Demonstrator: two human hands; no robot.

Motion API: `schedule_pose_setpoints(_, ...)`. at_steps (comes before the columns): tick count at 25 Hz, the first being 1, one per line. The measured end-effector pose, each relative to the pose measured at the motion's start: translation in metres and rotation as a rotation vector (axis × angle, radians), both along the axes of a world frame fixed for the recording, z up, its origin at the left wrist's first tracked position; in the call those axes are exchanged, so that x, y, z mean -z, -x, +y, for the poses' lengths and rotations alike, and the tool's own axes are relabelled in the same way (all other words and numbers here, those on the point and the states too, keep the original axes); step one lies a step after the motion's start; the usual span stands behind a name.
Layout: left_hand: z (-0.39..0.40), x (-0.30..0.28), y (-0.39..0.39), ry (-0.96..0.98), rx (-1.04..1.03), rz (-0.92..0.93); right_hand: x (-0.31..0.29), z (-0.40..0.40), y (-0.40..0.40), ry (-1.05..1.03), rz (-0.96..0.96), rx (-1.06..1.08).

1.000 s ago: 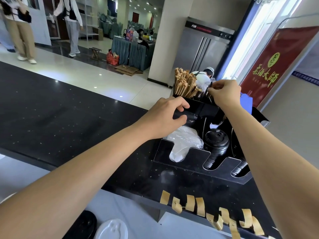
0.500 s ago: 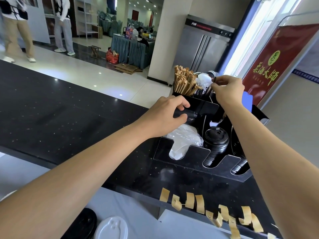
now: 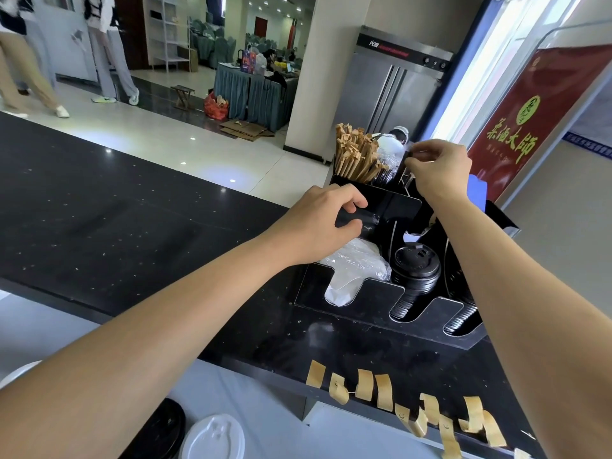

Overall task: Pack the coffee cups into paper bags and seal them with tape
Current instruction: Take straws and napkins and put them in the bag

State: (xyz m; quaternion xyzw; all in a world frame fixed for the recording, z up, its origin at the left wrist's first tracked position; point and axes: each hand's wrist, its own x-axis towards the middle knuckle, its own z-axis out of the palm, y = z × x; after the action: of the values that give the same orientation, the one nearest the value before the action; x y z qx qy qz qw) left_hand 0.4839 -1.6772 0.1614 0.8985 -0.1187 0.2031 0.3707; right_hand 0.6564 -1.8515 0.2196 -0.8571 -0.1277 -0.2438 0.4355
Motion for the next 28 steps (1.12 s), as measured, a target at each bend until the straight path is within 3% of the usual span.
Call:
schedule_pose_setpoints(7, 0.0, 0.002, 0.001, 0.004, -0.001, 0.013, -0.007, -0.007, 0.007, -0.069, 0.1, -0.046)
schedule_pose_setpoints(12, 0.001, 0.003, 0.002, 0.011, -0.013, 0.019, -0.015, -0.01, 0.017, 0.141, 0.212, -0.107)
schedule_pose_setpoints(16, -0.003, 0.003, 0.003, 0.009, 0.0, 0.032, -0.014, -0.007, 0.016, 0.296, 0.1, -0.077)
schedule_pose_setpoints(19, 0.0, 0.002, 0.003, 0.007, -0.007, 0.027, -0.013, -0.006, 0.017, 0.207, 0.09, -0.077)
schedule_pose_setpoints(28, 0.0, -0.004, 0.01, 0.018, -0.004, -0.001, -0.048, -0.008, 0.034, 0.023, -0.205, -0.16)
